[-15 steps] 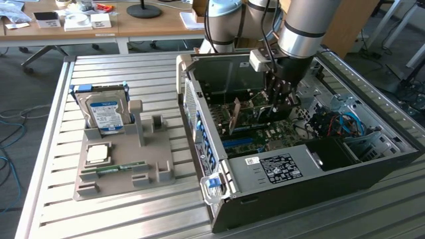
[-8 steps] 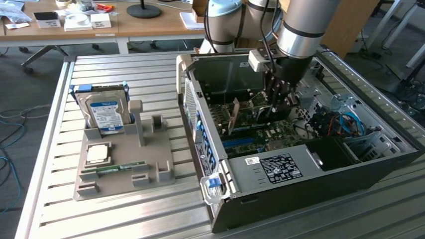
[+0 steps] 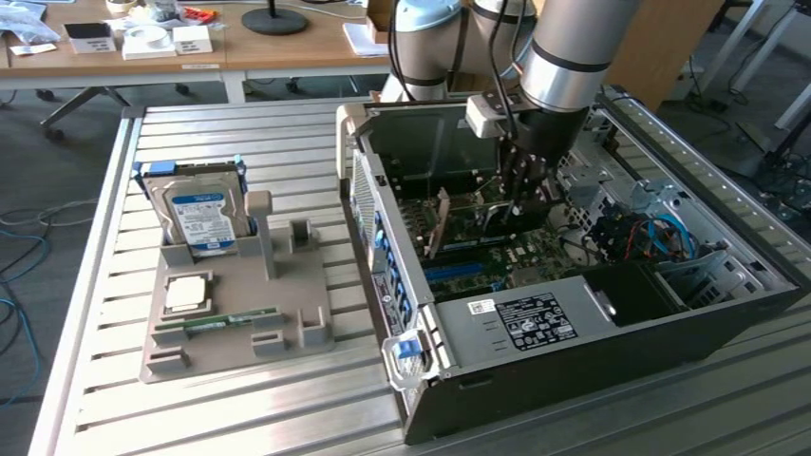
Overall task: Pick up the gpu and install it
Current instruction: 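Insert the gpu into the slot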
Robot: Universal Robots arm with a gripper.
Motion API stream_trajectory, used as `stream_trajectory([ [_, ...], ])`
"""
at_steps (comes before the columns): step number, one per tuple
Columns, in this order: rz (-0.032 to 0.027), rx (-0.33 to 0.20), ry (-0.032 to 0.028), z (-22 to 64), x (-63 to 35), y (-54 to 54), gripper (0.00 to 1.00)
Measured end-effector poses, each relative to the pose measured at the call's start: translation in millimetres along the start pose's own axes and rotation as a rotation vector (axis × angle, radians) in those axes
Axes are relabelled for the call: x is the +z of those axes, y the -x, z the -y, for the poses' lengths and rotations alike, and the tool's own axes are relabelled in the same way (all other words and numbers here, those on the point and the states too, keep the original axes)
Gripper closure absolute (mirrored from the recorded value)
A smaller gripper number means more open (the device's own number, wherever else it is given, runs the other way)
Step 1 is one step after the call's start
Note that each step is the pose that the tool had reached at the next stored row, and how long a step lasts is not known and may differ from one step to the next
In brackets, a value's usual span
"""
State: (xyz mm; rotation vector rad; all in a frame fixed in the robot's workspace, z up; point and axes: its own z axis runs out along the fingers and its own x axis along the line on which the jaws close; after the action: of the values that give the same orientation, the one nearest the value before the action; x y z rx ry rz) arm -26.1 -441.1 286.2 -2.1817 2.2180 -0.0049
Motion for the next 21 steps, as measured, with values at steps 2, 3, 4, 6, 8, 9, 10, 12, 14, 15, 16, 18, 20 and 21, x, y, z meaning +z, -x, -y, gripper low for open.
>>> stream_trajectory([
  [2,0.0001,0.0,0.0,-0.3,0.0,0.0,0.73],
  [3,0.0,0.0,0.0001,-0.4,0.0,0.0,0.73],
  [4,0.0,0.0,0.0001,-0.4,0.0,0.0,0.73],
  [6,0.0,0.0,0.0001,-0.4,0.0,0.0,0.73],
  [8,0.0001,0.0,0.0,-1.4,0.0,0.0,0.73],
  [9,0.0,0.0,0.0,-2.0,0.0,0.0,0.73],
  [10,0.0001,0.0,0.0,-2.5,0.0,0.0,0.73],
  [12,0.0,0.0,0.0,-2.7,-0.1,0.0,0.73],
  [14,0.0001,0.0,0.0,-2.7,0.0,-0.1,0.73],
  [15,0.0,0.0,0.0,-2.7,-0.1,-0.1,0.73],
  [16,0.0,0.0,0.0,-2.9,-0.1,-0.1,0.73],
  [18,0.0,0.0,0.0,-3.9,-0.1,-0.1,0.73],
  [20,0.0001,0.0,0.0001,-5.3,-0.1,-0.1,0.73],
  [21,0.0001,0.0,0.0001,-5.8,-0.1,-0.1,0.73],
])
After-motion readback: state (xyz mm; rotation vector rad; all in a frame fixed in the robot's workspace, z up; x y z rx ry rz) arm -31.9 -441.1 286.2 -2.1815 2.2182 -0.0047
